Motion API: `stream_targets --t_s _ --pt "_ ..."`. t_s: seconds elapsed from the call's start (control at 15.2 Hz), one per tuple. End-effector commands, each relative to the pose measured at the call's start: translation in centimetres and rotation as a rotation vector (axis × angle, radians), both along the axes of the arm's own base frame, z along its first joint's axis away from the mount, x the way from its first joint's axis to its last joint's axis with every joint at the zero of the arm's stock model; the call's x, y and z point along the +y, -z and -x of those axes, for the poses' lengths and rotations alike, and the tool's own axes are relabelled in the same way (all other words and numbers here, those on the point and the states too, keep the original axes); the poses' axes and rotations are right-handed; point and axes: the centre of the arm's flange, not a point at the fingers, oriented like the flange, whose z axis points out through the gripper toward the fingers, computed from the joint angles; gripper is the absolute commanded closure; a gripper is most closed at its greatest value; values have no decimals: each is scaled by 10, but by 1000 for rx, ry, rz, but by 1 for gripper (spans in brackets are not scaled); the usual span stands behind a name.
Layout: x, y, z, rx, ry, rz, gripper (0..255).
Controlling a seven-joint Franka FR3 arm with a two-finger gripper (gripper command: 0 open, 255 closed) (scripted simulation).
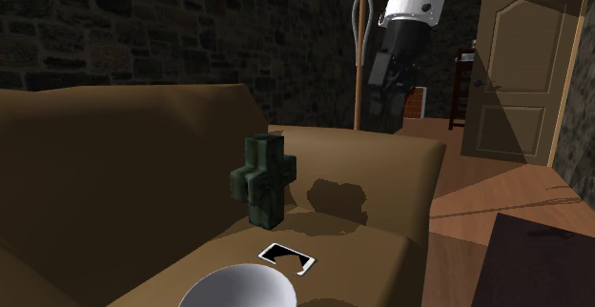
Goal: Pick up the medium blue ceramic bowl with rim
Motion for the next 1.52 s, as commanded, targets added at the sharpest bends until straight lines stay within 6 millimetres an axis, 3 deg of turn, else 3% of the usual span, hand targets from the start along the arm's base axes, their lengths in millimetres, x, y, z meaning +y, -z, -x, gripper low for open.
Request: stream_targets --t_s 0.0,1.45 --pt "13 23 -8 3 1 -10 0" --pt "157 251 -104 54 9 -112 0"
